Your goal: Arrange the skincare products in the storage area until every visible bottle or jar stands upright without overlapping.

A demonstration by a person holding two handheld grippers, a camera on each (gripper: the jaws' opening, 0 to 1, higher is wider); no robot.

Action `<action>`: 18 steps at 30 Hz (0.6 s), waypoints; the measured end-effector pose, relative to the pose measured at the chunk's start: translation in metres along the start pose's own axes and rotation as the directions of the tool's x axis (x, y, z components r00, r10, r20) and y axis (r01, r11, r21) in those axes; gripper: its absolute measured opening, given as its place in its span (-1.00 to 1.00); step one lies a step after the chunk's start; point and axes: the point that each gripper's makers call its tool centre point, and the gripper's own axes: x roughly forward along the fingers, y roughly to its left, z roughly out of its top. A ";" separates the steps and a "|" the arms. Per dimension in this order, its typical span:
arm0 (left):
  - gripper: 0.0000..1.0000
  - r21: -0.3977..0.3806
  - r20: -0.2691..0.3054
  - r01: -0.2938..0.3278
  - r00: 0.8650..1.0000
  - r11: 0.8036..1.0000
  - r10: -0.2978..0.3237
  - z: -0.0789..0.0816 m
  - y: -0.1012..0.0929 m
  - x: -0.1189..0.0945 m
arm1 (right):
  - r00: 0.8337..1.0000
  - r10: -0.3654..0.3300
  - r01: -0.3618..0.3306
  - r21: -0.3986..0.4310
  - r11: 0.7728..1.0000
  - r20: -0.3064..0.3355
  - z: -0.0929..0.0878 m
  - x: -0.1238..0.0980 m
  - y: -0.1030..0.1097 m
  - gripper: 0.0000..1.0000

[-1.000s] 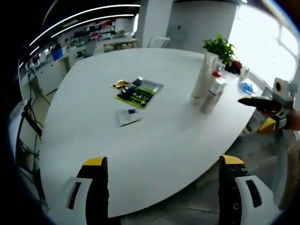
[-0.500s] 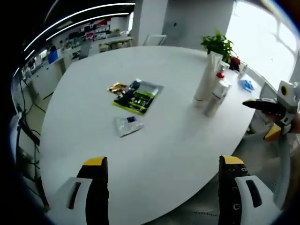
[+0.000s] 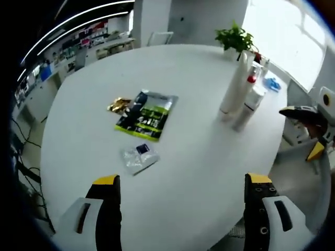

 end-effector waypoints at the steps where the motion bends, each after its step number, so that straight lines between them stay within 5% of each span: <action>1: 0.94 0.006 -0.004 0.002 1.000 1.000 -0.002 0.002 0.001 0.003 | 1.000 -0.004 0.004 0.003 1.000 0.001 0.000 0.000 -0.001 0.88; 18: 0.94 0.079 -0.067 0.038 0.997 0.996 -0.033 0.040 0.022 0.044 | 0.998 -0.063 0.062 0.034 0.997 0.007 0.000 -0.002 -0.011 0.86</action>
